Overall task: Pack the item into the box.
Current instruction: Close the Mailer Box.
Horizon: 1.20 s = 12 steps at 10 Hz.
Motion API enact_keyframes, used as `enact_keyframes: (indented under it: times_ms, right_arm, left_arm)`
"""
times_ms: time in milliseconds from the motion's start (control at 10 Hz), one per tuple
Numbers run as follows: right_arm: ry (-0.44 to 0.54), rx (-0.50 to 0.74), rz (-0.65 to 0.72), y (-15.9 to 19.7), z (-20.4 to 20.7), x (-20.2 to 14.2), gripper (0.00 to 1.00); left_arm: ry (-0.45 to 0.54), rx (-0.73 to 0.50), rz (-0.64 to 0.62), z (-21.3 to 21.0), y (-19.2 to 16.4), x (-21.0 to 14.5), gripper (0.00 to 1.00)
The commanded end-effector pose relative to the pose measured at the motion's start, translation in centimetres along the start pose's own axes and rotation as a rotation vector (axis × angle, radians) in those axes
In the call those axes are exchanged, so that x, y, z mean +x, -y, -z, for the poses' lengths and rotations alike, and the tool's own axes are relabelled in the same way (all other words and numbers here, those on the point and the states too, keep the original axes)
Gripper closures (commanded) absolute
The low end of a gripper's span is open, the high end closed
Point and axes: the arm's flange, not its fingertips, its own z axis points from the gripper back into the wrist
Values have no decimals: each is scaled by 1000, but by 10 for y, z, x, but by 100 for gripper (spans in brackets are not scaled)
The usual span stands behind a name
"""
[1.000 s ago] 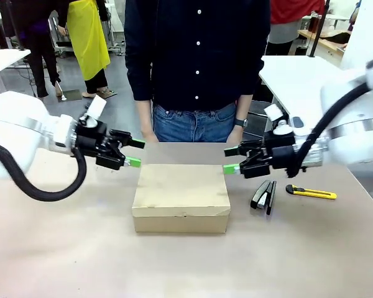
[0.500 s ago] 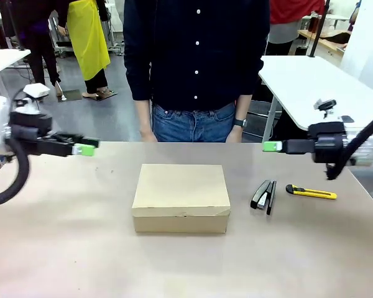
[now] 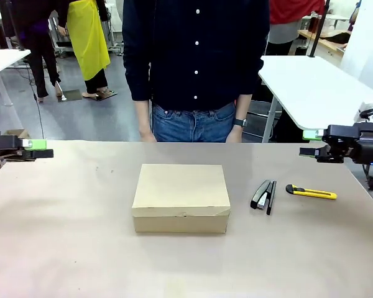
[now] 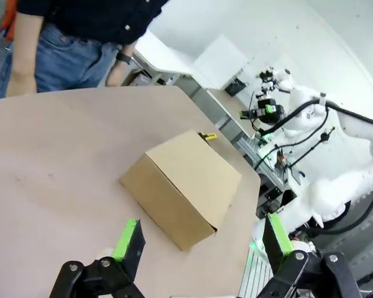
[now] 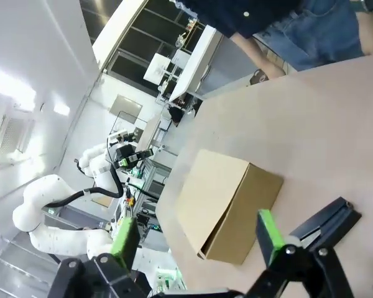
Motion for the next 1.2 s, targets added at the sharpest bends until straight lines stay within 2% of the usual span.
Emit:
enact_keyframes:
  times_ms: [0,1100]
  right_arm:
    - [-22,12,-50,-5,10,-1,0]
    - [-22,12,-50,-5,10,-1,0]
  left_arm:
    - [-62,-9,55,14,8,1,0]
    - [-62,-9,55,14,8,1,0]
